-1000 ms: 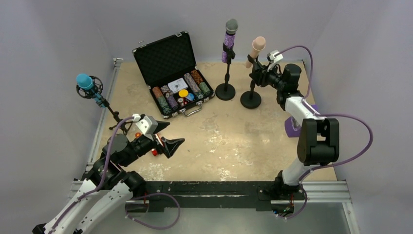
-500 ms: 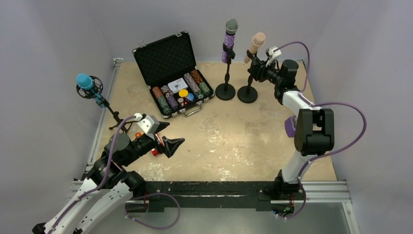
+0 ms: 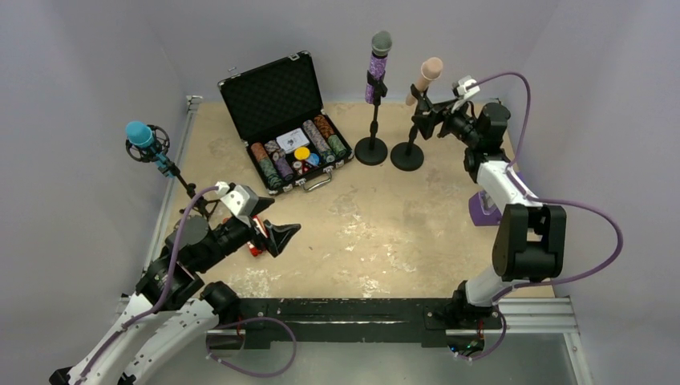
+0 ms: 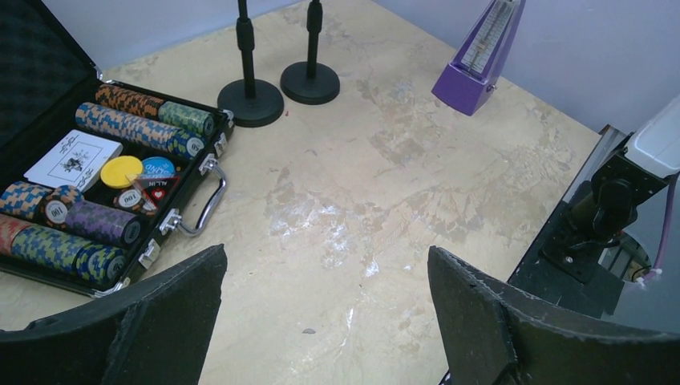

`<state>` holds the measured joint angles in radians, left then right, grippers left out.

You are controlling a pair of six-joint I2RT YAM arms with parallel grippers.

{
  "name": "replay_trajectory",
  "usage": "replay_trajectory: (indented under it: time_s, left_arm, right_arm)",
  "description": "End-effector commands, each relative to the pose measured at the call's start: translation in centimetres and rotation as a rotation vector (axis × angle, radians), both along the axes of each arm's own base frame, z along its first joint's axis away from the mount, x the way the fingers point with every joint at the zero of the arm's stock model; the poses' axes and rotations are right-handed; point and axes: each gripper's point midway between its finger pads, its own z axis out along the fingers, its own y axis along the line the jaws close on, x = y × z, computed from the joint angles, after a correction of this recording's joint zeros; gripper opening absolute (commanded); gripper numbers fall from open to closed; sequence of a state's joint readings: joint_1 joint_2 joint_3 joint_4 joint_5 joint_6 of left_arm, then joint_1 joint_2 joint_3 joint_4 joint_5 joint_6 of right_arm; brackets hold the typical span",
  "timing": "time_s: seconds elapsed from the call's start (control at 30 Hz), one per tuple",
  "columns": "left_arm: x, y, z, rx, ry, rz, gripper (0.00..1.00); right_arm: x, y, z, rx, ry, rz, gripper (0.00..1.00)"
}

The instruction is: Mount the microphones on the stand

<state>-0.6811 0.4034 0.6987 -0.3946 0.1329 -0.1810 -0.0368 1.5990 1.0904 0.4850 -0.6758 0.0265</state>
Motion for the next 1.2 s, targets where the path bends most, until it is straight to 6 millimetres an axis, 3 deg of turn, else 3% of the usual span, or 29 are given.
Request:
replay_trajectory:
  time_s: [0.0, 0.43, 0.7, 0.97, 1.17]
  left_arm:
    - [0.0, 0.6, 1.4, 0.003, 0.001, 0.027, 0.99]
    - [-0.2, 1.4, 1.8, -0.005, 0.033, 0.068, 1.00]
    - [-1.0, 3.0, 2.1, 0.028, 0.046, 0.105, 0.99]
    - [-0.7, 3.2, 2.0, 0.002, 0.083, 0.140, 0.99]
    - [-0.1, 3.8, 4.2, -0.031, 0.063, 0.193, 1.00]
  right_arm:
    - [-1.7, -0.2, 0.7, -0.008, -0.005, 0.004, 0.83]
    - [-7.8, 0.7, -1.0, -0.041, 0.121, 0.073, 0.83]
    - [-14.3, 2.1, -0.5, -0.137, 0.122, 0.232, 0.83]
    - [-19.8, 2.7, 1.6, -0.213, 0.060, 0.305, 0.85]
    - [-22.2, 2.0, 4.7, -0.262, 0.021, 0.252, 0.90]
